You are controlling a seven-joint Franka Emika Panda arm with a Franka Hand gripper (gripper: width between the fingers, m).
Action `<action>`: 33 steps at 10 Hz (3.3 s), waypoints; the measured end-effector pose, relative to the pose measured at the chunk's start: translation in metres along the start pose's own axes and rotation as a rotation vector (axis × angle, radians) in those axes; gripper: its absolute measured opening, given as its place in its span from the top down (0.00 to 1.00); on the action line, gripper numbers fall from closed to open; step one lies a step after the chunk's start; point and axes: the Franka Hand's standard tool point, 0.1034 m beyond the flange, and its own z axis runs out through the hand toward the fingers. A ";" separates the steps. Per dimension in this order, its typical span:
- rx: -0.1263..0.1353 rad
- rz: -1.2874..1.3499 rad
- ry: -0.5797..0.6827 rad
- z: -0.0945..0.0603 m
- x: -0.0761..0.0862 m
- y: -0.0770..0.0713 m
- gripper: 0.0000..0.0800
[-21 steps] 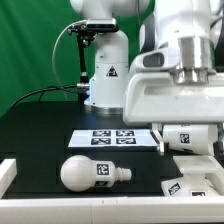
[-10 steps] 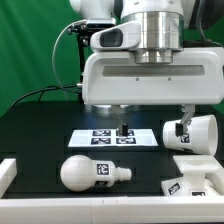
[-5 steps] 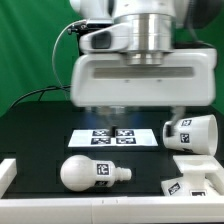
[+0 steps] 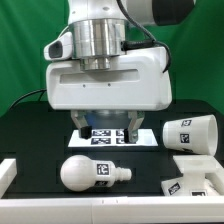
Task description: Assemble lamp
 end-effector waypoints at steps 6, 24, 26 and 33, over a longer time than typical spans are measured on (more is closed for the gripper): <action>0.095 0.554 -0.042 0.008 0.029 0.051 0.13; 0.203 0.940 -0.291 0.015 0.036 0.094 0.13; 0.198 0.975 -0.387 0.022 0.025 0.125 0.13; 0.200 0.907 -0.427 0.031 0.022 0.119 0.13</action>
Offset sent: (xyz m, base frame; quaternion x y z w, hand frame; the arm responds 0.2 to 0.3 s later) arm 0.0019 -0.0464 -0.0053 0.0627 -0.0566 0.3299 0.9402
